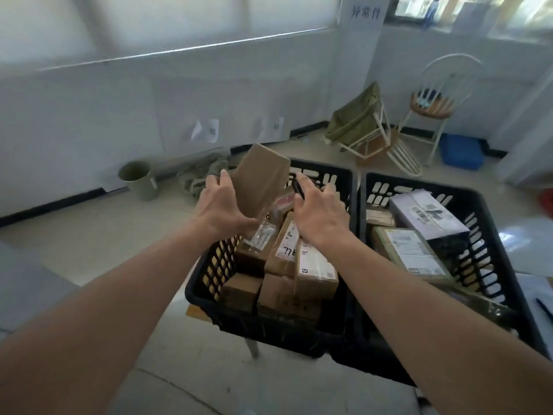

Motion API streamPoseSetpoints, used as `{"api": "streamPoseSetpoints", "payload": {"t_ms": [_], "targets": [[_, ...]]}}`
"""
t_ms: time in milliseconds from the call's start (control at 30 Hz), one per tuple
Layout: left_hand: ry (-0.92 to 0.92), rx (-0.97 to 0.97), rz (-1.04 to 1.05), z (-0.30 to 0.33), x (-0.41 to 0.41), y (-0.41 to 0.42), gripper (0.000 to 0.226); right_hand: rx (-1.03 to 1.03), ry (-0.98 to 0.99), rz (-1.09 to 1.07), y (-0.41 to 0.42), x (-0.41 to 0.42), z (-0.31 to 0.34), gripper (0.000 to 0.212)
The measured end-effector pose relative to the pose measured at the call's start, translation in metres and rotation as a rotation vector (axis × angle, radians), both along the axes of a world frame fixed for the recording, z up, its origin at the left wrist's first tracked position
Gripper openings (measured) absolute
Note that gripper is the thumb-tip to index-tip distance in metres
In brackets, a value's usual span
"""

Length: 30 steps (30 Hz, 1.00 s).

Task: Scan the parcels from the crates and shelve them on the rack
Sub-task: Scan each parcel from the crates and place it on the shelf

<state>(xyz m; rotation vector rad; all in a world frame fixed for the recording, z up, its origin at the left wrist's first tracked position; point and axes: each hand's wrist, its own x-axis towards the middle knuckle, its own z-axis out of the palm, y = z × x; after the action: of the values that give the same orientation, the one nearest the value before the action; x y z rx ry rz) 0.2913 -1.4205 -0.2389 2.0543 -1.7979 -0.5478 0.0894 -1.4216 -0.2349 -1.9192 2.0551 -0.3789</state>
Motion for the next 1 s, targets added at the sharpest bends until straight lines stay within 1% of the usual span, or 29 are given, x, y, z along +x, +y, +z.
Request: {"api": "streamPoseSetpoints", "payload": {"t_ms": [100,200,333,433,533,600,733,800,900,967,1000], "targets": [[-0.077,-0.131,-0.061,0.024,0.007,0.006,0.123,-0.043,-0.061,-0.052,-0.002,0.0,0.019,0.054],[-0.116,-0.219,-0.128,0.041,0.014,0.01,0.117,-0.048,-0.101,-0.079,-0.003,0.002,0.034,0.055],[-0.113,-0.293,-0.169,0.049,0.018,0.015,0.109,0.027,-0.174,-0.086,-0.004,0.004,0.041,0.056],[-0.055,-0.292,-0.146,0.049,0.022,0.017,0.107,0.098,-0.353,-0.054,-0.003,0.003,0.041,0.056],[-0.004,-0.298,-0.164,0.046,0.022,0.017,0.105,0.138,-0.56,-0.086,0.0,0.002,0.041,0.052],[0.03,-0.31,-0.16,0.045,0.02,0.016,0.106,0.122,-0.615,-0.091,-0.002,0.001,0.039,0.051],[0.17,-0.306,-0.125,0.042,0.017,0.011,0.123,0.046,-0.641,-0.11,-0.007,-0.004,0.04,0.047],[0.254,-0.28,-0.085,0.042,0.012,0.007,0.123,0.015,-0.638,-0.12,-0.007,-0.006,0.042,0.045],[0.366,-0.265,0.028,0.043,0.002,0.001,0.098,-0.033,-0.632,-0.14,-0.008,-0.008,0.044,0.043],[0.523,-0.24,0.138,0.046,-0.002,-0.007,0.081,-0.053,-0.646,-0.154,-0.008,-0.009,0.046,0.043],[0.591,-0.227,0.193,0.048,-0.003,-0.011,0.075,-0.055,-0.655,-0.162,-0.009,-0.01,0.046,0.044]]}}
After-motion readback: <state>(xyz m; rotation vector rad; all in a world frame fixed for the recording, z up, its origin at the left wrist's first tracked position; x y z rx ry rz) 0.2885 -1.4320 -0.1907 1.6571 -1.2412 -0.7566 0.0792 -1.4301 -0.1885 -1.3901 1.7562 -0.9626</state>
